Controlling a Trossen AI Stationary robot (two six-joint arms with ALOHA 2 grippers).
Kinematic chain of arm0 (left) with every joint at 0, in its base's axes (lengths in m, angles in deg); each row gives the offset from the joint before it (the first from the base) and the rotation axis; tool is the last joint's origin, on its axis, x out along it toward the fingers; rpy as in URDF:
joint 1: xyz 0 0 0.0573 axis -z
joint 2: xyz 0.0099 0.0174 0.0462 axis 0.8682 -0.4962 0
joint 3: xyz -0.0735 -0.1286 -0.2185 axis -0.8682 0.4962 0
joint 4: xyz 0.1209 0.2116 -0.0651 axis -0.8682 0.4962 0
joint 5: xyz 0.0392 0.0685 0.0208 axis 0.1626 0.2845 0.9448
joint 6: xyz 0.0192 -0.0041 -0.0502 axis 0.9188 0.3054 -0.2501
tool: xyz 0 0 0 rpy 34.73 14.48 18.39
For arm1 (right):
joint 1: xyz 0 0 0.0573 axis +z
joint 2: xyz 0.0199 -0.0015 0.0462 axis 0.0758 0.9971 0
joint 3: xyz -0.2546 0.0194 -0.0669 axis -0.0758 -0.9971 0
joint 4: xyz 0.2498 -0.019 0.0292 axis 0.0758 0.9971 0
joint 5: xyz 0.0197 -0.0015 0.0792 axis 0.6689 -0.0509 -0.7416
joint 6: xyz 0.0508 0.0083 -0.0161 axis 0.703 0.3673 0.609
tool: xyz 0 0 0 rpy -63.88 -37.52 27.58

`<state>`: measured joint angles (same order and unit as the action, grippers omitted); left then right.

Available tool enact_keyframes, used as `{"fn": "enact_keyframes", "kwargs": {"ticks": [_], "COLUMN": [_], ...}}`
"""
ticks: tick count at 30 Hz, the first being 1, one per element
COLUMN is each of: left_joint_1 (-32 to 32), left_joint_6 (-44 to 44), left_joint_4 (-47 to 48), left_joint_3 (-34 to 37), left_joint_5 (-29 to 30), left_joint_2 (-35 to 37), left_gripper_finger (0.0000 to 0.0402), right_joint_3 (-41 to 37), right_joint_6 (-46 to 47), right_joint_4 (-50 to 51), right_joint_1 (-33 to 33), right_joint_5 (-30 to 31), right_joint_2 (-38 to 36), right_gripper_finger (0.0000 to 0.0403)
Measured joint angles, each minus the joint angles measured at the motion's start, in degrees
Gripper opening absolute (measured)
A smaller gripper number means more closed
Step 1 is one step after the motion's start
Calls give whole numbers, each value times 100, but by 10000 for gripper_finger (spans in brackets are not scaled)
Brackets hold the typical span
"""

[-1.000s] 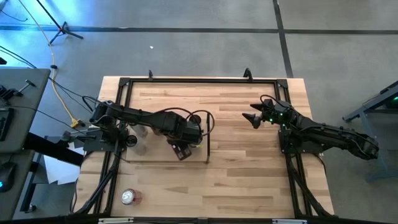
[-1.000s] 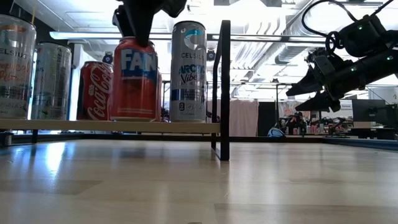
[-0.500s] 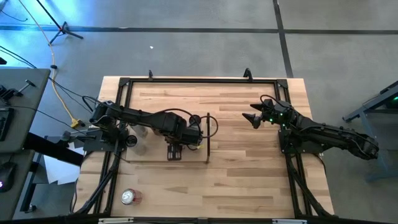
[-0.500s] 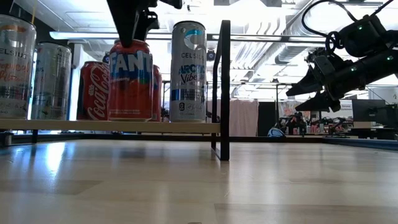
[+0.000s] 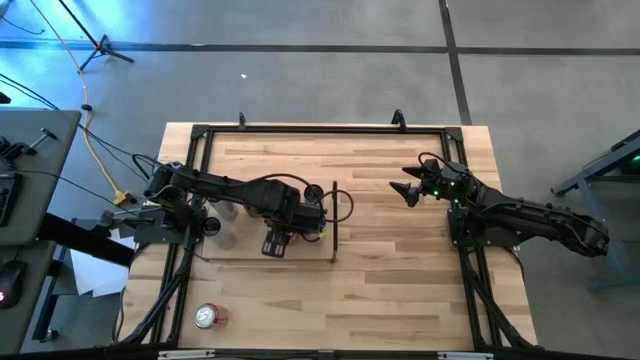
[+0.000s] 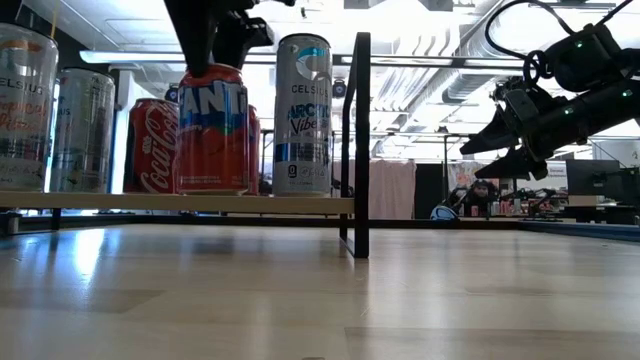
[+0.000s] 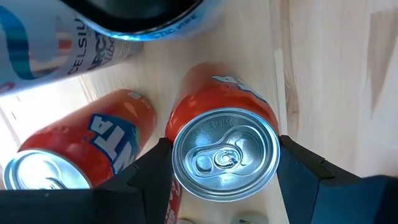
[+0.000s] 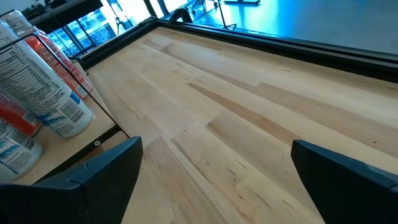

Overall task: Place canned beverage on shelf
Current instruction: Put the red soda can aligned with the other red soda can on the shelf

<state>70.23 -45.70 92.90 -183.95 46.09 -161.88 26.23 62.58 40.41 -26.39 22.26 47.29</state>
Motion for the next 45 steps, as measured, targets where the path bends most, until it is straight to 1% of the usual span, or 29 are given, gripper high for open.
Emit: {"fn": "enact_keyframes", "kwargs": {"ticks": [3, 7, 12, 15, 24, 27, 32, 35, 41, 45], "left_joint_1": [-2, -58, -151, -219, -295, -295, -292, -291, -295, -211], "left_joint_6": [188, 229, 397, 399, 454, 461, 457, 349, -103, -159], "left_joint_4": [-1, 3, 37, 75, 114, 102, 101, 111, 155, 154], "left_joint_3": [0, 0, 0, 0, 0, 0, 10, 18, -1, -99], "left_joint_5": [-6, -51, -258, -371, -424, -411, -369, -347, -325, -322], "left_joint_2": [0, -2, -4, -6, -4, -4, -10, -20, -30, -33], "left_gripper_finger": [200, 200, 200, 200, 201, 215, 256, 274, 294, 302], "right_joint_3": [0, 0, 0, 0, 0, 0, 0, 0, 0, 0], "right_joint_6": [0, 0, 0, 0, 0, 0, 0, 0, 0, 0], "right_joint_4": [0, 0, 0, 0, 0, 0, 0, 0, 0, 0], "right_joint_1": [2, 0, 0, 1, 1, 2, 0, 0, 1, 2], "right_joint_5": [0, 0, 0, 0, 0, 0, 0, 0, 0, 0], "right_joint_2": [0, 0, 1, 0, 2, 1, 0, 1, 0, 0], "right_gripper_finger": [399, 399, 399, 399, 399, 399, 399, 399, 399, 399]}}
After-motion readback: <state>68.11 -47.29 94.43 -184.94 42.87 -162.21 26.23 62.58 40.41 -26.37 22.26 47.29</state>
